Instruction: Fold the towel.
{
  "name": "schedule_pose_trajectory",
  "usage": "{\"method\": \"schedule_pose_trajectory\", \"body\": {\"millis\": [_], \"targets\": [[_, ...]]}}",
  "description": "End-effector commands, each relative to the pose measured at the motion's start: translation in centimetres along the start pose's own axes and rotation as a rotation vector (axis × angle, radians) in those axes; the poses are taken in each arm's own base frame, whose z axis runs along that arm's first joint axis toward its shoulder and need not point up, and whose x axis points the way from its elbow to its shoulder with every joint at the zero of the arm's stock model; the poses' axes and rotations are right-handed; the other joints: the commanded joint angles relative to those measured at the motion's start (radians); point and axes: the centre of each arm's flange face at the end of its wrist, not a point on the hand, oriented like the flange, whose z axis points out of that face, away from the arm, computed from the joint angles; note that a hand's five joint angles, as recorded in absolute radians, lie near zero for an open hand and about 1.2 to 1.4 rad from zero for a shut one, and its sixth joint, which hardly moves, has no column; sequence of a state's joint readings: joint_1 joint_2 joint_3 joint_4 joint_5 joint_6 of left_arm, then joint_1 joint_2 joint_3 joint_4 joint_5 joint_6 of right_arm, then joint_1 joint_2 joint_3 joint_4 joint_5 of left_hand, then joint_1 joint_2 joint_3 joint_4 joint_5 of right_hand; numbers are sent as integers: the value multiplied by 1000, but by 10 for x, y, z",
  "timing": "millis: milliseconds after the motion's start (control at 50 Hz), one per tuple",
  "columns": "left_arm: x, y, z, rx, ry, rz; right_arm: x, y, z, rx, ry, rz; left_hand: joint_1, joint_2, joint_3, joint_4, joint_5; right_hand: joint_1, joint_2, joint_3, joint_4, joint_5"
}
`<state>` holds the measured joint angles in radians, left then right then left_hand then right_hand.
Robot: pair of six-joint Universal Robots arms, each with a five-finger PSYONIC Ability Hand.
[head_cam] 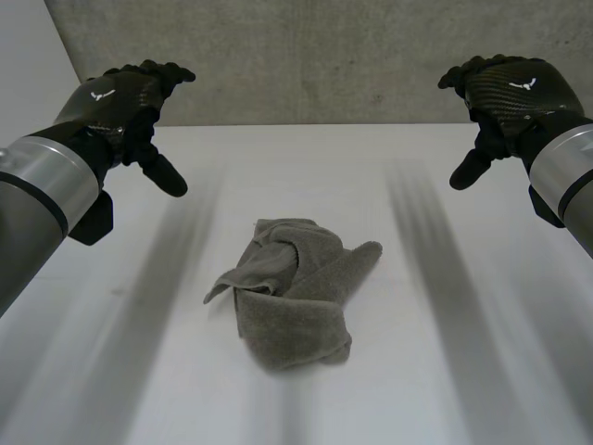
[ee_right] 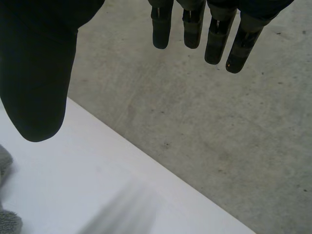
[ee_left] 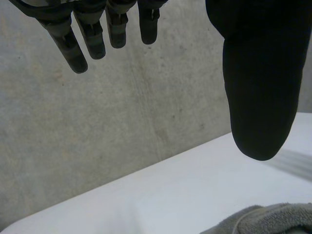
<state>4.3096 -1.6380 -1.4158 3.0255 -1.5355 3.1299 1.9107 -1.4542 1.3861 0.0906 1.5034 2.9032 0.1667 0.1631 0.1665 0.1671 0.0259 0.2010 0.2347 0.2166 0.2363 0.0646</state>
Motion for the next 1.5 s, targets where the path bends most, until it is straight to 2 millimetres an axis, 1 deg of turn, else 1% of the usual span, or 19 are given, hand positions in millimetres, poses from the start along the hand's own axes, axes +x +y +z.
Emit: {"method": "schedule_pose_trajectory", "body": {"millis": [20,220,340,460,540,660,760,840,860,880,900,920,940,980,1040,1160,1300,1360,1500], "targets": [[1,21,5,-94,4,-2,-16,18,7,-56,-144,-30,8,11,8,7,-26,-26,-60,-42,-62,-65],[29,72,-2,-338,92,44,-63,81,13,-255,-467,-27,17,21,18,17,-16,10,-24,-6,-25,-28],[39,116,0,-465,136,121,-81,114,16,-334,-518,-24,73,77,73,73,40,42,9,27,7,4],[48,140,15,-449,163,146,-99,143,29,-302,-532,-38,460,464,460,460,426,376,342,361,341,338],[50,155,31,-392,163,148,-103,151,43,-230,-501,-53,1020,1024,1020,1020,986,834,800,818,798,796],[51,168,40,-366,161,168,-102,148,58,-164,-453,-79,1230,1233,1230,1229,1196,1195,1162,1180,1160,1157],[48,151,53,-257,114,223,-94,123,81,-71,-384,-94,1230,1233,1230,1229,1196,1195,1162,1180,1160,1157],[40,85,61,-4,6,269,-85,96,93,18,-334,-108,1230,1233,1230,1229,1196,1195,1162,1180,1160,1157],[37,62,61,88,-23,269,-75,77,99,77,-278,-111,1230,1233,1230,1229,1196,1195,1162,1180,1160,1157],[37,62,61,89,-23,269,-63,50,103,167,-195,-113,1230,1233,1230,1229,1196,1195,1162,1180,1160,1157],[34,35,59,204,-50,260,-63,50,103,167,-194,-113,1230,1233,1230,1229,1196,1195,1162,1180,1160,1157],[31,13,57,305,-74,250,-51,23,102,269,-107,-108,1230,1233,1230,1229,1196,1195,1162,1180,1160,1157],[31,13,56,306,-74,249,-51,22,102,270,-107,-108,1230,1233,1230,1229,1196,1195,1162,1180,1160,1157],[20,-15,49,441,-126,230,-21,-22,99,468,56,-71,1230,1233,1230,1229,1196,1195,1162,1180,1160,1157],[15,-15,47,459,-138,233,-11,-24,95,468,69,-65,1230,1233,1230,1229,1196,1195,1162,1180,1160,1157],[16,27,36,320,-111,251,-25,6,89,300,-53,-67,1230,1233,1230,1229,1196,1195,1162,1180,1160,1157],[16,105,25,40,-70,292,-51,92,76,-65,-214,-122,1230,1233,1230,1229,1196,1195,1162,1180,1160,1157],[16,118,23,-22,-63,302,-52,117,61,-221,-266,-175,1230,1233,1230,1229,1196,1195,1162,1180,1160,1157],[15,165,-1,-297,-15,344,-56,145,31,-366,-349,-171,1230,1233,1230,1229,1196,1195,1162,1180,1160,1157]]}}
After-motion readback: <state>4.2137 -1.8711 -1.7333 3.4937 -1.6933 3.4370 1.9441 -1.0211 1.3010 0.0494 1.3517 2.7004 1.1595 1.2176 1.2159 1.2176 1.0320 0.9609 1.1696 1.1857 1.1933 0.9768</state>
